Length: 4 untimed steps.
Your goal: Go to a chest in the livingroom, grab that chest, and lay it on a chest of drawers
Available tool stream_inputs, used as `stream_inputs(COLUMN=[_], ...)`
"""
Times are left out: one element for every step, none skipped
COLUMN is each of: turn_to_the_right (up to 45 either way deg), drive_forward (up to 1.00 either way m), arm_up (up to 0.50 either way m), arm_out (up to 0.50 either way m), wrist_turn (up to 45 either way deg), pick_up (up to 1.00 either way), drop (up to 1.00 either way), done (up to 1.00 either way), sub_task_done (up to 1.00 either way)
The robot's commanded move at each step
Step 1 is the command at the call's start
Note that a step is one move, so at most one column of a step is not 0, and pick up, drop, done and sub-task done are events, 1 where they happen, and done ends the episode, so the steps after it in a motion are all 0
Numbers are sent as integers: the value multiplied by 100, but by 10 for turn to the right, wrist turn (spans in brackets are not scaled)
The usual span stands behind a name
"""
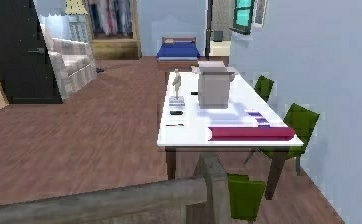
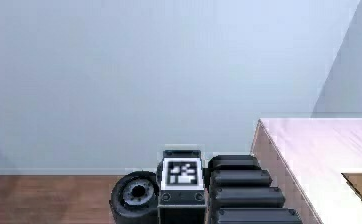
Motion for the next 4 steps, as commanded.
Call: stream_inputs(turn_to_the_right=[0,-450,-420,0], drive_forward=[15,0,0,5], arm_up=[0,0,0,0], arm_out=[0,0,0,0], wrist_turn=[0,0,0,0], pick_up=[0,0,0,0], drop=[0,0,0,0], done=[0,0,0,0], sub_task_done=[0,0,0,0])
